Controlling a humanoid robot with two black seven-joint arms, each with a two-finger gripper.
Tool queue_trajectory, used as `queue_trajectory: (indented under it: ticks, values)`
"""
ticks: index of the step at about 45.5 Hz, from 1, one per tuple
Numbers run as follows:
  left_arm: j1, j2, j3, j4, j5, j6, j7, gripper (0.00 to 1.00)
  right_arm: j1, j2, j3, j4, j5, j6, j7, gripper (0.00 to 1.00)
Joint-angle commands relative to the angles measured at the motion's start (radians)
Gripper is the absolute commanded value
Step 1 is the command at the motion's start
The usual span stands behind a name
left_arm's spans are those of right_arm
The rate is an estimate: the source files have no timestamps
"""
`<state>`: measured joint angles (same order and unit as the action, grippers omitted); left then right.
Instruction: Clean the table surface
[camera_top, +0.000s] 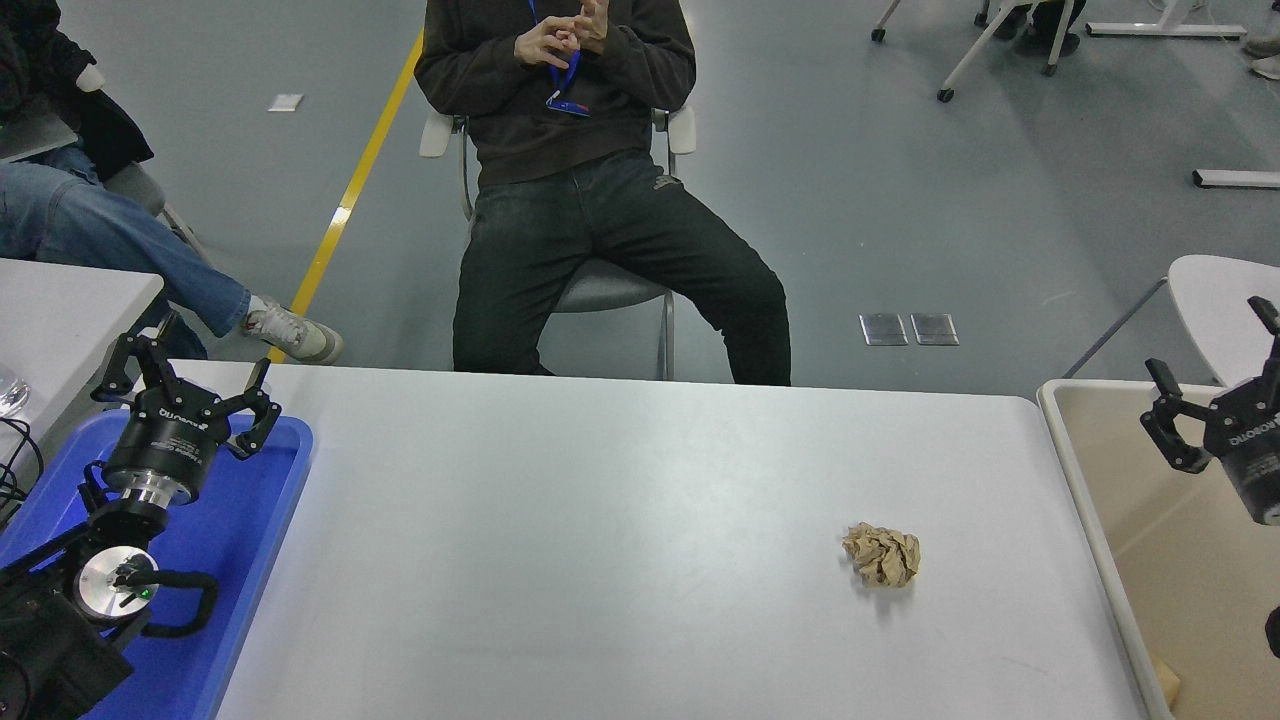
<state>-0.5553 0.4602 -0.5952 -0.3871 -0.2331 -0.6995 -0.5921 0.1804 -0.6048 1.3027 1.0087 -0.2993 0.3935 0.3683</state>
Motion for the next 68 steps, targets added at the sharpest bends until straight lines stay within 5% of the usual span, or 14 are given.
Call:
queue_trajectory:
  ticks: [1, 14, 26, 49, 68]
  values:
    - [0.0, 0.0, 0.0, 0.0, 0.0, 0.0, 0.0, 1.0, -0.015, 0.002, -0.04, 0.074, 0.02, 0.021, -0.012, 0.99]
    - [0.0, 0.0, 0.0, 0.0, 0.0, 0.0, 0.0, 1.0, -0.013, 0.075, -0.155, 0.119, 0.02, -0.056, -0.019, 0.99]
    - [0.0, 0.0, 0.0, -0.001, 0.0, 0.0, 0.0, 1.0, 0.011, 0.109, -0.309, 0.163, 0.012, -0.274, -0.058, 0.99]
    - [0.0, 0.0, 0.0, 0.0, 0.0, 0.0, 0.0, 1.0, 0.073, 0.135, -0.313, 0.142, 0.006, -0.502, -0.105, 0.99]
    - [0.0, 0.0, 0.0, 0.0, 0.0, 0.0, 0.0, 1.0, 0.102, 0.183, -0.29, 0.061, 0.008, -0.478, 0.038, 0.99]
